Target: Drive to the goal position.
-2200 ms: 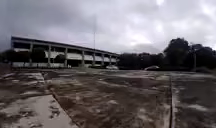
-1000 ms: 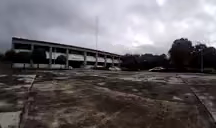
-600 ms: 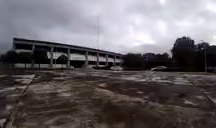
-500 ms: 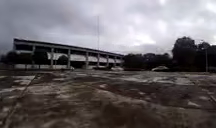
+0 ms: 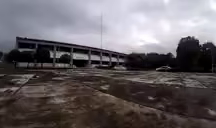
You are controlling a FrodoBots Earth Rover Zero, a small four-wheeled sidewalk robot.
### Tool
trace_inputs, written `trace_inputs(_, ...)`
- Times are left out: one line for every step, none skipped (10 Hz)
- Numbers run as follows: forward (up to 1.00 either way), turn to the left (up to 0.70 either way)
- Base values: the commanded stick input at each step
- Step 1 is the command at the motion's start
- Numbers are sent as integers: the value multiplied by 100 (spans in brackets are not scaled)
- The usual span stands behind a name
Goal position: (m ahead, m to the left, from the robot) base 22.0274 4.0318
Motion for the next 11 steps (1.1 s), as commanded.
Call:
trace_inputs(70, 0)
trace_inputs(70, 0)
trace_inputs(70, 0)
trace_inputs(70, 0)
trace_inputs(70, 0)
trace_inputs(70, 0)
trace_inputs(70, 0)
trace_inputs(70, 0)
trace_inputs(70, -10)
trace_inputs(70, -34)
trace_inputs(70, -35)
